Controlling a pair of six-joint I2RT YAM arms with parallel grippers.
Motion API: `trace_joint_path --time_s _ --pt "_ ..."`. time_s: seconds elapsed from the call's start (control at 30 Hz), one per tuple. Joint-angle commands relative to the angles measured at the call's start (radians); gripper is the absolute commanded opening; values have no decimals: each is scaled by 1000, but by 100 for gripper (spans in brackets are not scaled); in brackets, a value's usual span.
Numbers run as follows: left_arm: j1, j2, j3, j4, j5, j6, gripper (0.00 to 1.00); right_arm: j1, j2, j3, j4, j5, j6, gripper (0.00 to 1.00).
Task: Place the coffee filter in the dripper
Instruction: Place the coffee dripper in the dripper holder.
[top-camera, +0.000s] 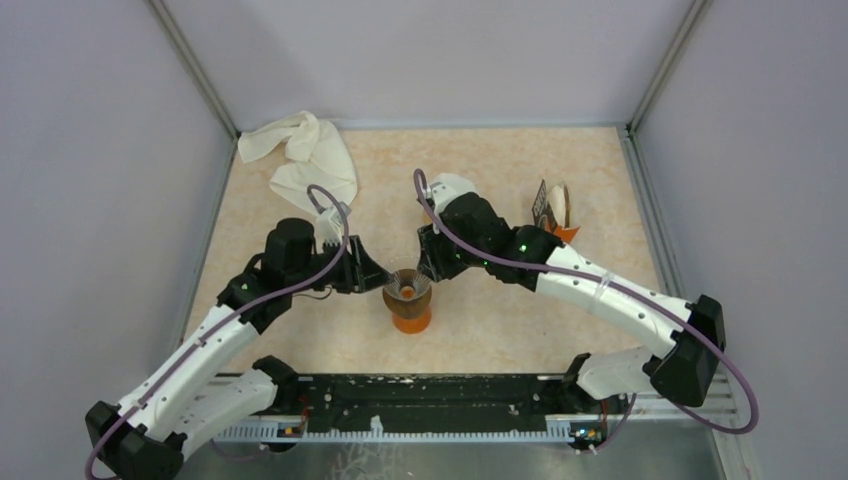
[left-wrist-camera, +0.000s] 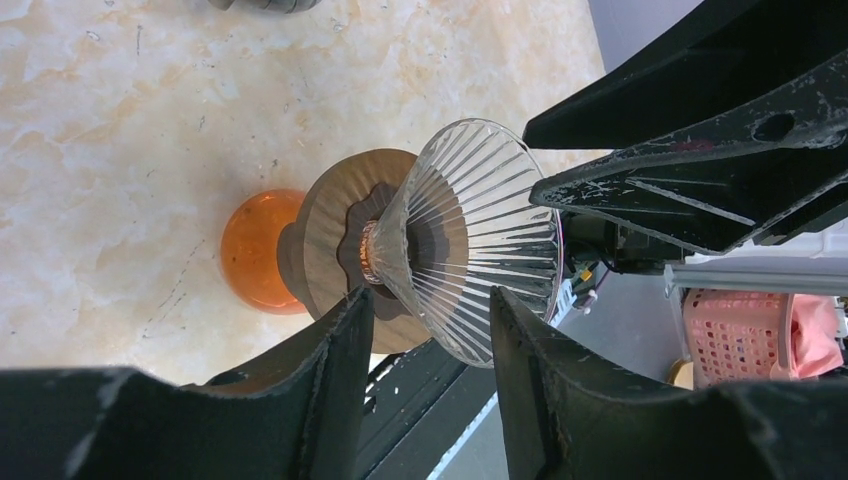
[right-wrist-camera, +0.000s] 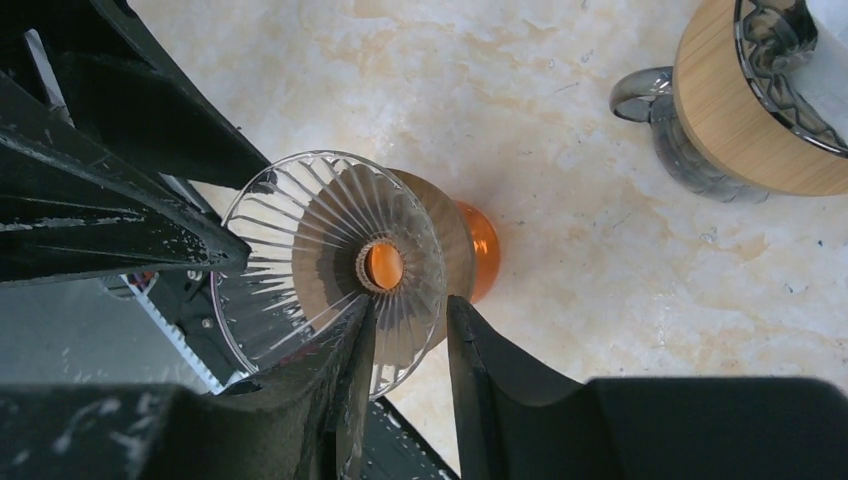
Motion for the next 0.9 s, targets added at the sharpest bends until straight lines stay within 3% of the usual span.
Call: trace_joint_path --time_s 0.0,0.27,0.53,0.87 --pt "-17 5 -11 28 -12 -3 50 -8 8 -5 52 -26 19 30" --pt "-36 17 -25 27 -22 -6 40 -9 27 -12 50 -41 20 20" --pt "-56 41 -23 28 -33 -3 22 -9 38 -13 39 -35 19 12" --pt "-89 61 -8 0 -68 2 15 -9 89 -17 12 -40 20 3"
